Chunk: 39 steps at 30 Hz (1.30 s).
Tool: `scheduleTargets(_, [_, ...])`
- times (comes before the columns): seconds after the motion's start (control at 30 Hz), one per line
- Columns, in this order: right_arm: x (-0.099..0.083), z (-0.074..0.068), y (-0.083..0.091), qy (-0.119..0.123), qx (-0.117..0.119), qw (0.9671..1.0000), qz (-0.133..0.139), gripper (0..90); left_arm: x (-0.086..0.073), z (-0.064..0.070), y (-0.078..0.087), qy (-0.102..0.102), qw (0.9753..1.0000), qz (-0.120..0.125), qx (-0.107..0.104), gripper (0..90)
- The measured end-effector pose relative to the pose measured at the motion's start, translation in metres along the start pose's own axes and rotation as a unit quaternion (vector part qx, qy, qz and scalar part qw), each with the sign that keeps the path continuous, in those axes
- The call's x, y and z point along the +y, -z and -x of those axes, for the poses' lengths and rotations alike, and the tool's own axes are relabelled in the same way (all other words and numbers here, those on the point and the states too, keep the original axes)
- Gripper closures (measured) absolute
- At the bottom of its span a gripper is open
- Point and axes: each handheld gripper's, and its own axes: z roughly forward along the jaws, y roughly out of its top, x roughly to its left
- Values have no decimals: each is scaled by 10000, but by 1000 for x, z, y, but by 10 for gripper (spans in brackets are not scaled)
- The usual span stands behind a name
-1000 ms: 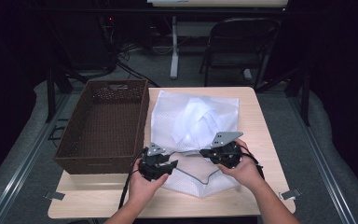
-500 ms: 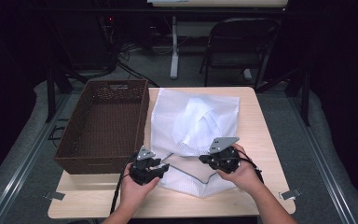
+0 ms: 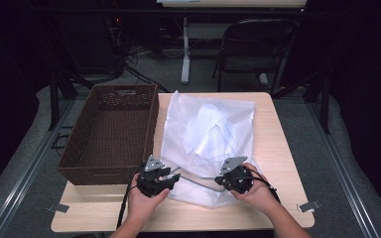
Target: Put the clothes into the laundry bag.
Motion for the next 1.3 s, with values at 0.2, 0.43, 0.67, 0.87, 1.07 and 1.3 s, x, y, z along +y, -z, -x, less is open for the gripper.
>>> scheduleTargets(0.2, [-3,2,-4,-123,160,9998,-28,889,0,-2,2,69,9999,90,21,538])
scheduleTargets(0.43, [-9,9,-6,-322,334,9989,-24,884,1,-3,6,-57,9998,85,141,523])
scheduleTargets(0.67, [-12,13,-9,-422,349,9985,-75,881,1,-4,4,-68,9998,100,124,506])
scheduleTargets(0.87, [-13,14,-9,-458,275,9986,-27,829,0,-5,5,-63,9999,122,103,493])
scheduleTargets(1.07, [-14,16,-8,-525,262,9982,113,711,0,-4,4,-37,9999,121,91,487])
scheduleTargets(1.3, [-14,17,-8,-571,240,9976,318,556,0,-4,4,-56,9999,101,92,480])
